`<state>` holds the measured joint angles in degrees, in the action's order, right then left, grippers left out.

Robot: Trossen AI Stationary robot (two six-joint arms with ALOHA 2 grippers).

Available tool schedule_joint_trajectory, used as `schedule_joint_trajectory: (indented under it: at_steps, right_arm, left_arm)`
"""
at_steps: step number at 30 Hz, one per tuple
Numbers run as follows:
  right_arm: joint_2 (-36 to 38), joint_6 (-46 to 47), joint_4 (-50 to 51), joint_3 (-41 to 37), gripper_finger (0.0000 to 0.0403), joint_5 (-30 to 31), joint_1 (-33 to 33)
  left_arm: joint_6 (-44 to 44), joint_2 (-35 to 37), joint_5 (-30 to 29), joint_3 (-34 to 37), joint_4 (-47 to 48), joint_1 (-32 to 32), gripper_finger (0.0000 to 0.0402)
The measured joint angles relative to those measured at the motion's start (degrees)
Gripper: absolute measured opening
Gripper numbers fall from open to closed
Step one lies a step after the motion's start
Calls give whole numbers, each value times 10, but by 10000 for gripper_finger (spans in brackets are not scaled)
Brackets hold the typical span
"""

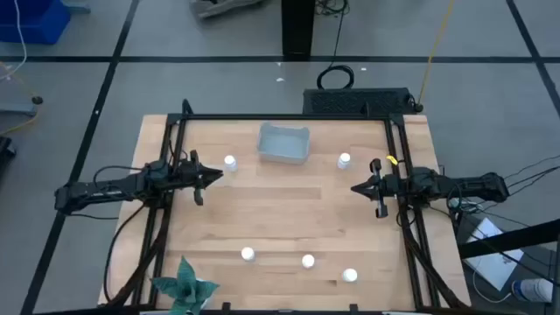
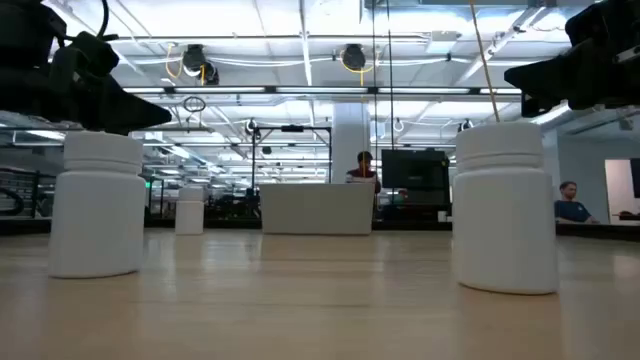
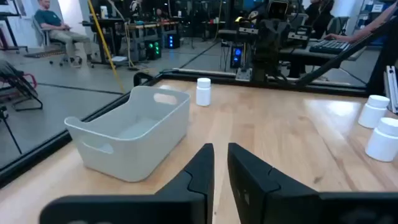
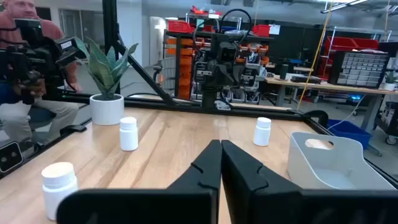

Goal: Pick and place pill bottles into a basket

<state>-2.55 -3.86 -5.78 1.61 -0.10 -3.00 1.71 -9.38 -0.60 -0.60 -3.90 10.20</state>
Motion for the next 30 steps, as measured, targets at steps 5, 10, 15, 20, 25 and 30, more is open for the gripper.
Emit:
schedule_joint_trajectory:
  at_steps: [5, 10, 15, 20, 25, 30]
  right_arm:
    - [0, 0, 0, 0, 4, 0, 0]
    - [0, 1, 0, 0, 4, 0, 0]
    - [0, -9, 0, 0, 4, 0, 0]
    - [0, -29, 0, 0, 4, 0, 0]
    - [0, -24, -1, 0, 4, 1, 0]
    - [0, 18, -49, 0, 4, 87, 0]
  left_arm:
    - [-1, 0, -10, 0, -22, 0, 51]
    - [0, 0, -10, 0, -36, 0, 51]
    - [0, 0, -10, 0, -36, 0, 51]
    - [-7, 0, -27, 0, -40, 0, 51]
    - [37, 0, -50, 0, -39, 0, 51]
    - [17, 0, -35, 0, -57, 0, 51]
